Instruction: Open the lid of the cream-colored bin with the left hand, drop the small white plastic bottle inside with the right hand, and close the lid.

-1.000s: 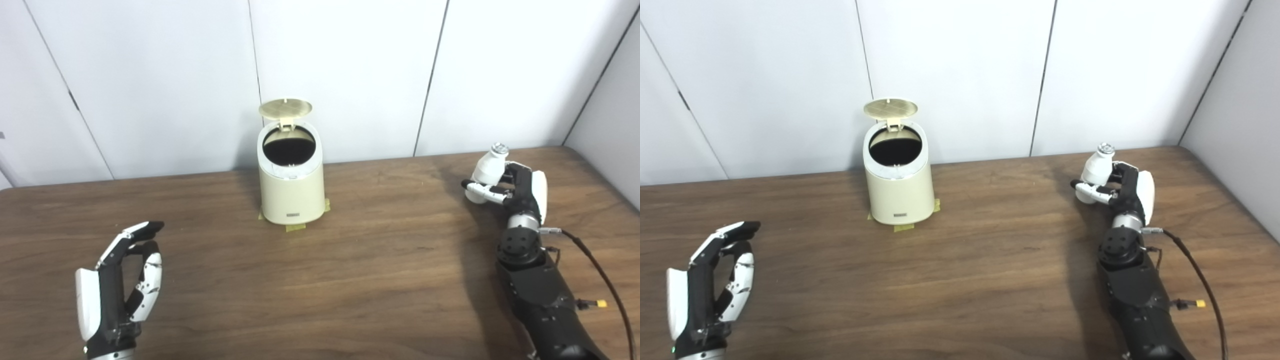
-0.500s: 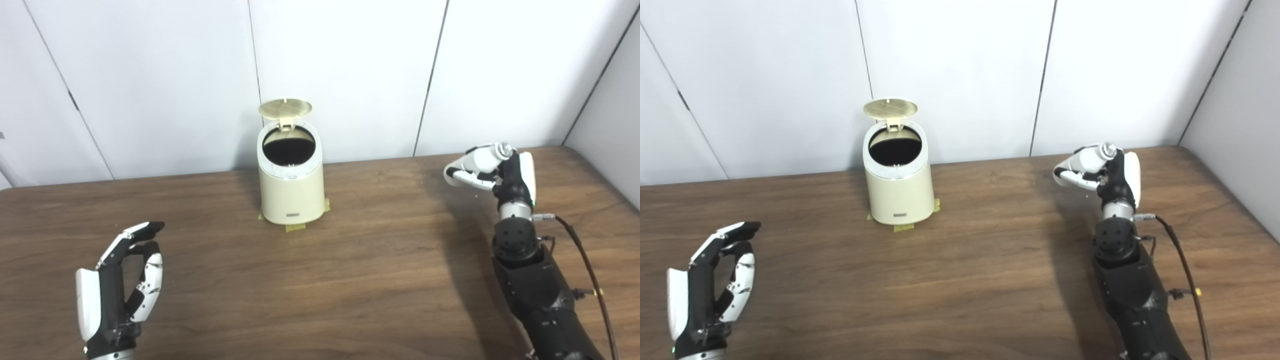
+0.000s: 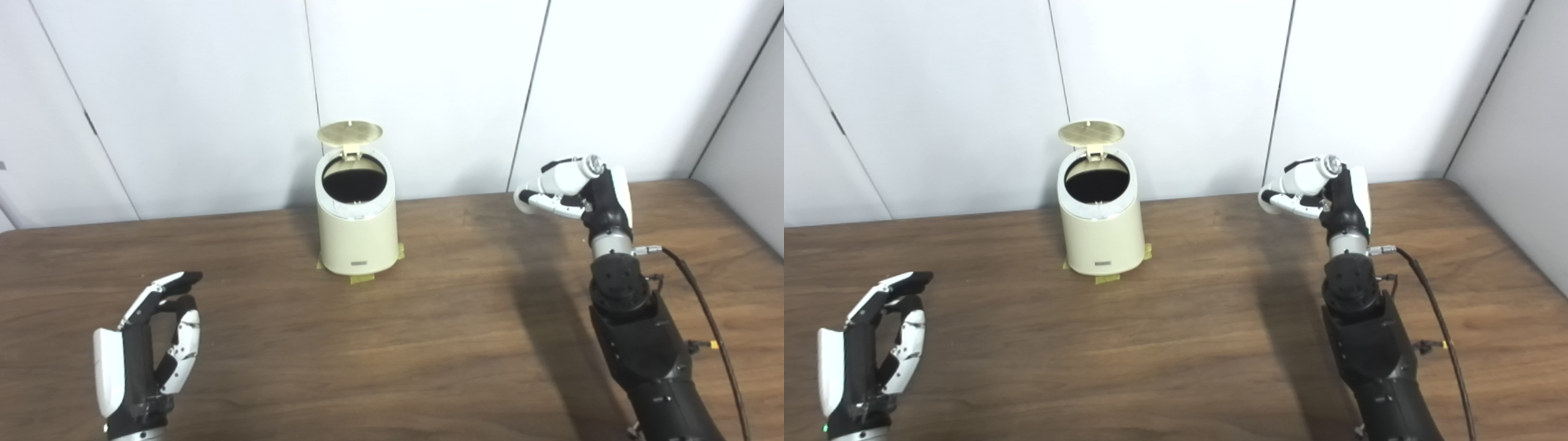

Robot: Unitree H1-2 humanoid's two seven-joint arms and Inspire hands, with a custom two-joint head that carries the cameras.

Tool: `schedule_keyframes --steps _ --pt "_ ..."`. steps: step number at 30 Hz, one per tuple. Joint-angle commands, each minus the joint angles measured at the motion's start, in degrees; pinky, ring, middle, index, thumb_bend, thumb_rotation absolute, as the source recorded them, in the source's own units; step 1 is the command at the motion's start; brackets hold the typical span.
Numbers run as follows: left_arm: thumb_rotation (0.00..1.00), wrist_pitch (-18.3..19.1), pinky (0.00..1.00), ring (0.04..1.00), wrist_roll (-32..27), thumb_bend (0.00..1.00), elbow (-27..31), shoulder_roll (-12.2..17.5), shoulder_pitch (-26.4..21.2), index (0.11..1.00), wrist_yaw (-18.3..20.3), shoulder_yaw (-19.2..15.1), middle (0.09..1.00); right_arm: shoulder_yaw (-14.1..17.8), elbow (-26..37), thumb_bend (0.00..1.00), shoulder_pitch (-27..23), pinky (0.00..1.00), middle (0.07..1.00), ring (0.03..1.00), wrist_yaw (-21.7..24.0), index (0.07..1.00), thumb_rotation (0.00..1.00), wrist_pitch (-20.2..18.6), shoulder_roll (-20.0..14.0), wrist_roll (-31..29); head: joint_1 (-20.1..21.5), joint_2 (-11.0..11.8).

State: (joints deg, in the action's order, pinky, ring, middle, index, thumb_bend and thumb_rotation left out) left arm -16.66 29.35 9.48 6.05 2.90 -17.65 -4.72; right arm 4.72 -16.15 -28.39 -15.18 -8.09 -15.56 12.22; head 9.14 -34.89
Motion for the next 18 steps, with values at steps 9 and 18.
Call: schedule_keyframes --steps 9,18 --pt "0.7 -0.7 0.6 0.691 0.8 0.21 0.2 -0.3 -0.6 0.686 -1.0 0.0 0.696 -0.8 7.2 0.53 -3.2 0.42 0.509 0.482 2.2 0.47 0.0 -1.0 0.7 1.3 -0.2 0.2" --pt "0.67 -1.4 0.6 0.693 0.5 0.19 0.0 -0.2 -0.7 0.686 -1.0 0.2 0.697 -1.2 9.0 0.52 -4.3 0.46 0.514 0.504 2.5 0.464 0.0 -0.3 2.1 1.4 -0.4 0.5"
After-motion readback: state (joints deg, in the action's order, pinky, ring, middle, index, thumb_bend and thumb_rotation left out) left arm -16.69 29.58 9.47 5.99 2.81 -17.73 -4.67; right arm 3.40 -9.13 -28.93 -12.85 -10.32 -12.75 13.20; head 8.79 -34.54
